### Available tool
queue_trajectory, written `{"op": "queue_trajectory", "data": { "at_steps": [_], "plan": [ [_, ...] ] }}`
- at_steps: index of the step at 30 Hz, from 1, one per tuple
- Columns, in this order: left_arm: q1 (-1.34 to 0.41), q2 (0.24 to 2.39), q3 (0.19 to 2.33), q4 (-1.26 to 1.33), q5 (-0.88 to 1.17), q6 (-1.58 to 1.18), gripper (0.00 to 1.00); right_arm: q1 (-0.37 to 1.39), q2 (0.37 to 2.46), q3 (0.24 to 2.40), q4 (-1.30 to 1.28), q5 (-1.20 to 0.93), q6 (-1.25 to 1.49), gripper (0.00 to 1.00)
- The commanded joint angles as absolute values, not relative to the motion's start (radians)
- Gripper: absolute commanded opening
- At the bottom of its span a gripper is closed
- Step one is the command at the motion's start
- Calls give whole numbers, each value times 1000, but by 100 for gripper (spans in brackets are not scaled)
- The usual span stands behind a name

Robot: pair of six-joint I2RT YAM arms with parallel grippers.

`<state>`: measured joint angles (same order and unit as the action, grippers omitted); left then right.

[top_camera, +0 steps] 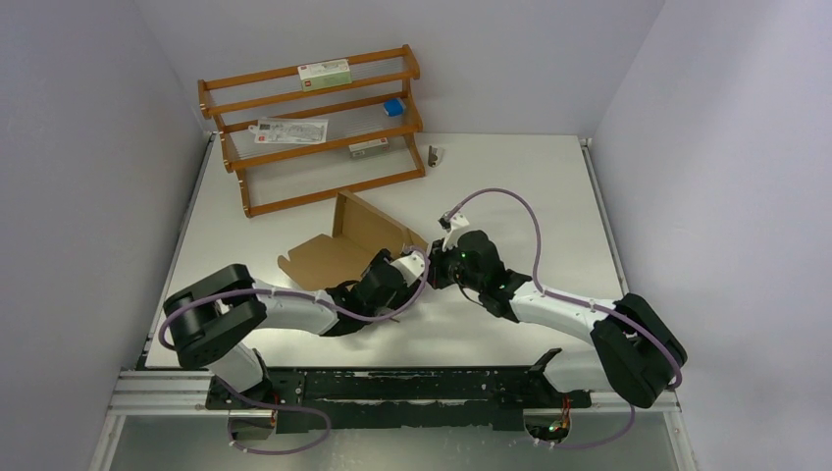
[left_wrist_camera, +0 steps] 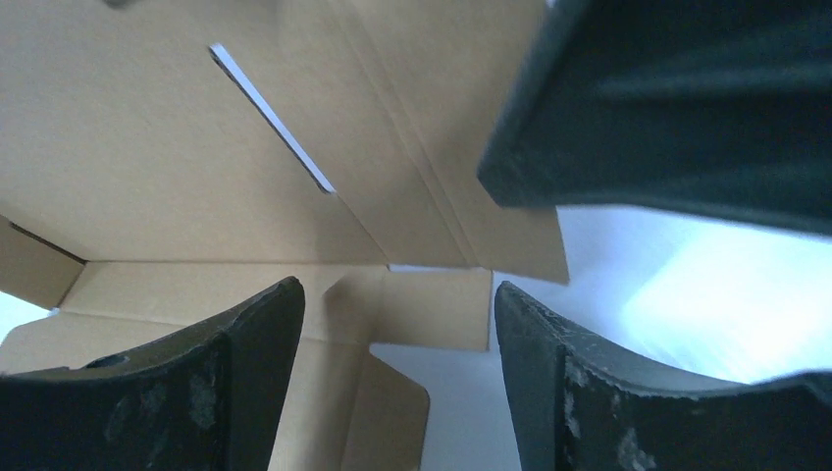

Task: Fold the paper box

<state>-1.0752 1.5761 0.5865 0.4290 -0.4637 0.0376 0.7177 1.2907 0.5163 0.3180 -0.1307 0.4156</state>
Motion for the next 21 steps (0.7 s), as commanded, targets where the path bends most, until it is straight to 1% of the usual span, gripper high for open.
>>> {"op": "queue_trajectory", "data": {
  "at_steps": [1, 4, 8, 10, 16, 21],
  "plan": [
    [-1081, 1604, 649, 459, -572, 38, 74, 726, 1263, 541, 307, -132, 425, 0],
    [-1078, 1601, 651, 471, -594, 27, 71, 727, 1254, 535, 301, -128, 425, 0],
    [-1060, 1591, 637, 469, -588, 13, 62, 727, 1249, 529, 290, -122, 420, 0],
    [-1039, 1581, 629, 460, -568, 6, 59, 726, 1247, 526, 291, -123, 417, 0],
    [-988, 1526, 598, 459, -448, -72, 43, 727, 1260, 522, 296, -134, 401, 0],
    [-966, 1506, 586, 448, -417, -92, 39, 727, 1276, 529, 297, -154, 385, 0]
  ]
}}
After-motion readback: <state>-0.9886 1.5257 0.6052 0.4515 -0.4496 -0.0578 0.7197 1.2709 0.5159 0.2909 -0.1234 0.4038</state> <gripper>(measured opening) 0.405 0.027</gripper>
